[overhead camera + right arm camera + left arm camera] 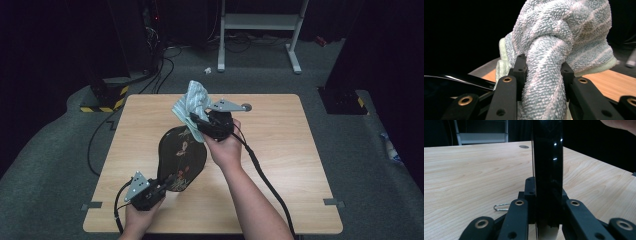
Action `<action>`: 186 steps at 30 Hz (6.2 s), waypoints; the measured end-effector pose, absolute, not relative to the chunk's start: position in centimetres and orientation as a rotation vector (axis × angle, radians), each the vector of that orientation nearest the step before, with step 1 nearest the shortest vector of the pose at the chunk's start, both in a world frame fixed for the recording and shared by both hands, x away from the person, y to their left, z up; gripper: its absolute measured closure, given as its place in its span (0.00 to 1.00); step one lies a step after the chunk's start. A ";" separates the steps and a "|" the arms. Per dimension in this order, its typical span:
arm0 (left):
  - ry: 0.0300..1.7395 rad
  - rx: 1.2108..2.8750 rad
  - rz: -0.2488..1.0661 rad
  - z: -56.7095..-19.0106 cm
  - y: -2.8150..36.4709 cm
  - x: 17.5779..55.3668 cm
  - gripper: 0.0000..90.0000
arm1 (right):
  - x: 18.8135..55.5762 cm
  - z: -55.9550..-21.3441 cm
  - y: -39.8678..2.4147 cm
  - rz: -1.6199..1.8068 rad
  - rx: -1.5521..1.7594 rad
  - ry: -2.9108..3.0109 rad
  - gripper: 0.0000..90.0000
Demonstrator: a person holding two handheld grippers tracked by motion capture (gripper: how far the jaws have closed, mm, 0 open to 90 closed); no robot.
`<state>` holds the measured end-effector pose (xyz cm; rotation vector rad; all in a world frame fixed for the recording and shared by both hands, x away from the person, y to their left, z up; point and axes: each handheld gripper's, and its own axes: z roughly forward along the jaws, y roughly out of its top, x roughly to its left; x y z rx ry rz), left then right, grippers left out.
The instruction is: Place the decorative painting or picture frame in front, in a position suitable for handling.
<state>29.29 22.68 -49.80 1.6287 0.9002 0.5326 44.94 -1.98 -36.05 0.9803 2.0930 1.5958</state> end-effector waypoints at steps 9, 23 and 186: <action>0.902 1.607 0.472 -49.9 22.6 29.6 0.89 | 43.9 -35.4 -2.0 1.590 0.946 2.085 0.76; 0.858 1.629 0.446 -49.8 20.7 29.8 0.89 | 38.2 -32.1 -0.3 1.707 0.717 2.120 0.76; 0.831 1.655 0.440 -49.9 20.6 29.9 0.87 | 42.2 -47.2 -9.4 1.283 1.077 2.363 0.77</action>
